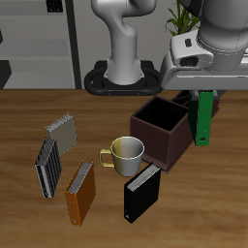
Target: Place the green book into the left desk caddy's left compartment and place the black book into the left desk caddy's right compartment and place the orange book into the left desk caddy's right compartment
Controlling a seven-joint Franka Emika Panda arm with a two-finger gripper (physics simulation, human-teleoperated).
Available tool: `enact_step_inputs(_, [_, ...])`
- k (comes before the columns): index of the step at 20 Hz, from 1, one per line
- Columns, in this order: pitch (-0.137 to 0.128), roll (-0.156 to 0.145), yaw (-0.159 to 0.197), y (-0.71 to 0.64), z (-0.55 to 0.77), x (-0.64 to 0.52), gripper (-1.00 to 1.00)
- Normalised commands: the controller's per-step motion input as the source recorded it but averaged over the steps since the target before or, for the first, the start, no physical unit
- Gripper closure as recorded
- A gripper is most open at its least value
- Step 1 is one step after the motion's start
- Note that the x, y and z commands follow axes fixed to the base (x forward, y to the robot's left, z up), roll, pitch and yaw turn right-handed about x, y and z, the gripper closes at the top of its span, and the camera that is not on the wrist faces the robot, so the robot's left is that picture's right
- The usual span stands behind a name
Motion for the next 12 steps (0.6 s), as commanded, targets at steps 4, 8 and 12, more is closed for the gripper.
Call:
enact_step_inputs(4, [-0.047, 0.05, -0.016, 0.03, 0.43, -0.57, 1.0])
enact_step_inputs(8, [-0.037, 0.047, -0.005, 0.1, 0.24, -0.54, 1.0])
enact_step_inputs(12, [-0.064, 0.014, -0.047, 0.23, 0.21, -0.88, 1.0])
